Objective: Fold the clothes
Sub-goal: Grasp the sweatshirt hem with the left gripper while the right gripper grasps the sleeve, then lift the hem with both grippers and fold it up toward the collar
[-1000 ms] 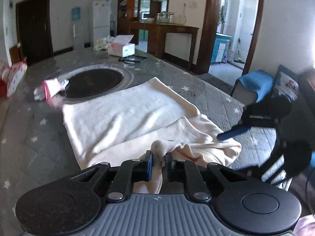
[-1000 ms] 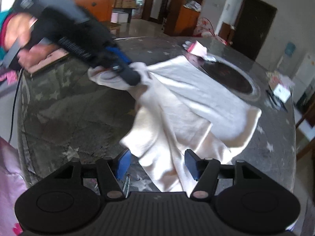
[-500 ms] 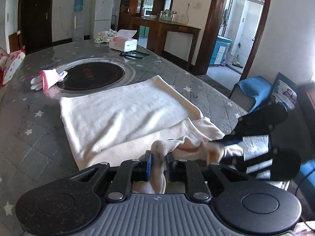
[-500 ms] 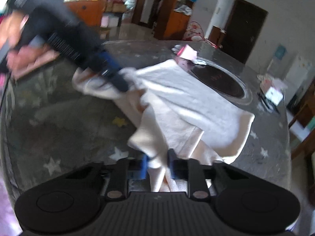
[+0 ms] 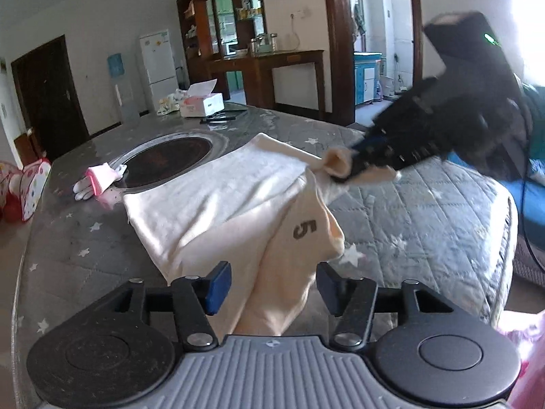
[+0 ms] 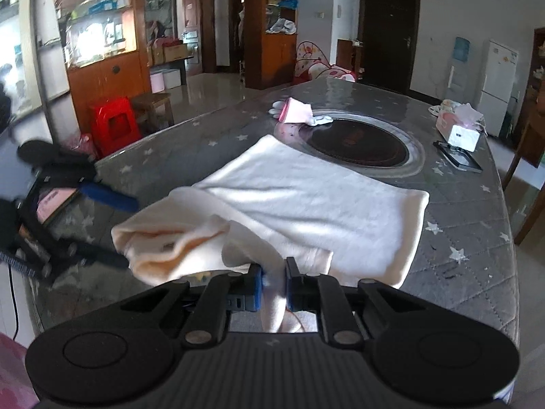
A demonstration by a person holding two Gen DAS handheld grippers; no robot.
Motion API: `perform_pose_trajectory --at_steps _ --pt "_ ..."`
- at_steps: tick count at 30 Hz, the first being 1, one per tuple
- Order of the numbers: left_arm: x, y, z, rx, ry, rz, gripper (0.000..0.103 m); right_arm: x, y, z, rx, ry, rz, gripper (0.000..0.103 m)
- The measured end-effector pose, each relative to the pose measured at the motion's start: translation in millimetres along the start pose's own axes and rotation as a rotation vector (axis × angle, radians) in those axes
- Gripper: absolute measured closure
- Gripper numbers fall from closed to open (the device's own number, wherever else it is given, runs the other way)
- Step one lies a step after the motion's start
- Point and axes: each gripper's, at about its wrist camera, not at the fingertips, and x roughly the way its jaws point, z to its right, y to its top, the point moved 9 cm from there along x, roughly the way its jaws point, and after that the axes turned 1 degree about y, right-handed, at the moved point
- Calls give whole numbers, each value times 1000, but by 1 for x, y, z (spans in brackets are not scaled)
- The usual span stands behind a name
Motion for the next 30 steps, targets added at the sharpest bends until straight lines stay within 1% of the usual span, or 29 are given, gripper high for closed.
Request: perform_pose_trajectory --at_steps 5,9,13,14,15,16,17,18,20,23,28,30 --pt "5 -12 8 65 22 -15 41 2 9 4 38 6 1 92" --pt "12 -17 13 139 78 -14 40 4 18 6 49 -3 0 92" --pt "21 -19 15 234 152 -12 41 6 24 8 59 -7 1 92" --pt "23 -20 15 247 160 -14 44 7 24 8 59 -8 2 92" --pt "25 -21 14 260 169 -17 53 7 25 9 59 -9 2 92" --pt "27 -22 14 274 177 -20 58 7 25 9 59 -11 3 92" --pt "28 -22 12 269 181 -21 66 7 24 9 56 -13 3 92" --pt "28 -22 9 252 180 -21 79 7 22 9 55 -14 4 92" --pt "27 -21 3 199 166 -18 86 7 19 8 48 -14 5 92" --pt "18 -19 -3 132 140 -3 88 2 13 5 37 -4 9 92" --pt "-3 -15 -7 17 58 -4 89 -13 3 -2 27 29 15 92" --pt "-16 -15 -3 -8 22 -8 89 -22 -2 -8 22 51 15 93"
